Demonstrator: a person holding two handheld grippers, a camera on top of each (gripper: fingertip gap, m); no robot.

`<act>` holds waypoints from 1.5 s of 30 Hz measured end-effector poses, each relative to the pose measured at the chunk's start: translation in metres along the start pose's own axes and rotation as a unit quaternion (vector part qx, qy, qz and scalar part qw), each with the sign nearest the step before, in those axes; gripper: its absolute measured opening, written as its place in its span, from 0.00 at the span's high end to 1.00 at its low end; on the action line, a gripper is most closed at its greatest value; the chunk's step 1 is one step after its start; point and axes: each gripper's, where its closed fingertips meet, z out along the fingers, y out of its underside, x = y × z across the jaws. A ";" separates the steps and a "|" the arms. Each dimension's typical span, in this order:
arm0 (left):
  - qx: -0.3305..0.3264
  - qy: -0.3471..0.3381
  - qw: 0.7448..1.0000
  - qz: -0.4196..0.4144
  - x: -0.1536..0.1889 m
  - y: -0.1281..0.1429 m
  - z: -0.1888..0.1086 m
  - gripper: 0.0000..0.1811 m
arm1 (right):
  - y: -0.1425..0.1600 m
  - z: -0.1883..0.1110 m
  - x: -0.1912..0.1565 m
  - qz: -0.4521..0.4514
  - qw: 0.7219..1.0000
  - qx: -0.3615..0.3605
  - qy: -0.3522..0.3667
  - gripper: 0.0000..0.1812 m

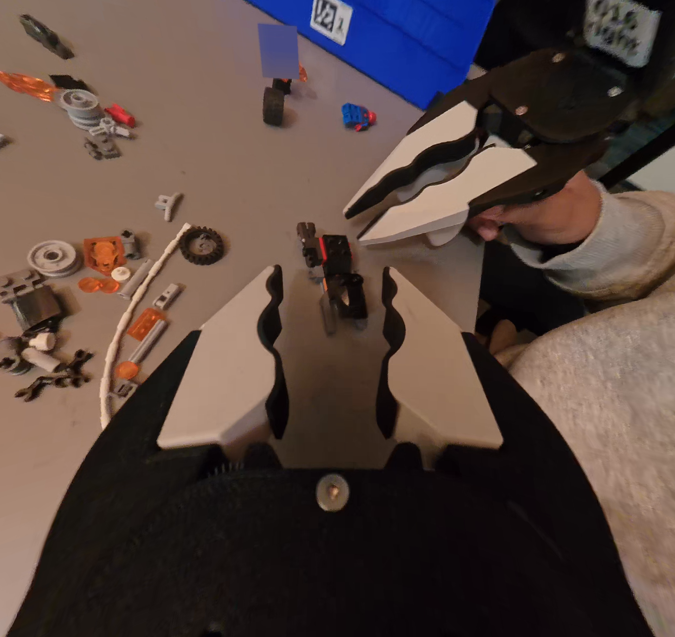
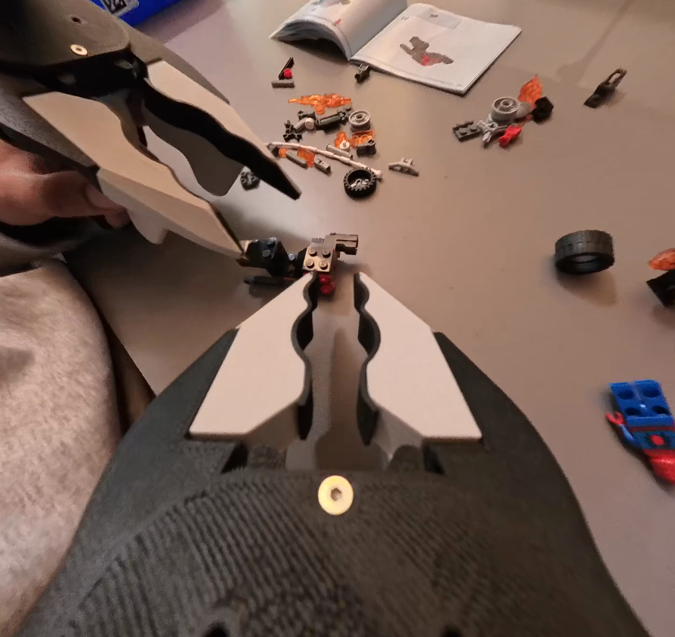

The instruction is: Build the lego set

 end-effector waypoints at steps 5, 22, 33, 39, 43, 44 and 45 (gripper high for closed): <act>0.046 0.053 0.997 -0.033 0.005 -0.011 -0.008 0.68 | -0.024 -0.007 0.009 0.011 0.997 0.075 0.020 0.90; 0.078 0.106 0.991 -0.024 0.018 -0.018 -0.016 0.68 | -0.085 -0.045 0.012 -0.033 0.947 0.319 0.016 1.00; 0.090 0.103 0.990 -0.028 0.016 -0.020 -0.018 0.68 | -0.083 -0.042 0.007 -0.060 0.948 0.312 0.029 0.98; 0.094 0.107 0.989 -0.034 0.015 -0.022 -0.018 0.68 | -0.084 -0.042 0.008 -0.053 0.948 0.313 0.025 0.98; 0.097 0.110 0.988 -0.038 0.014 -0.023 -0.019 0.68 | -0.084 -0.042 0.008 -0.053 0.948 0.312 0.024 0.98; 0.099 0.111 0.988 -0.038 0.014 -0.023 -0.019 0.68 | -0.084 -0.042 0.008 -0.052 0.948 0.313 0.024 0.98; 0.101 0.110 0.988 -0.038 0.014 -0.024 -0.020 0.68 | -0.084 -0.042 0.008 -0.052 0.948 0.313 0.023 0.98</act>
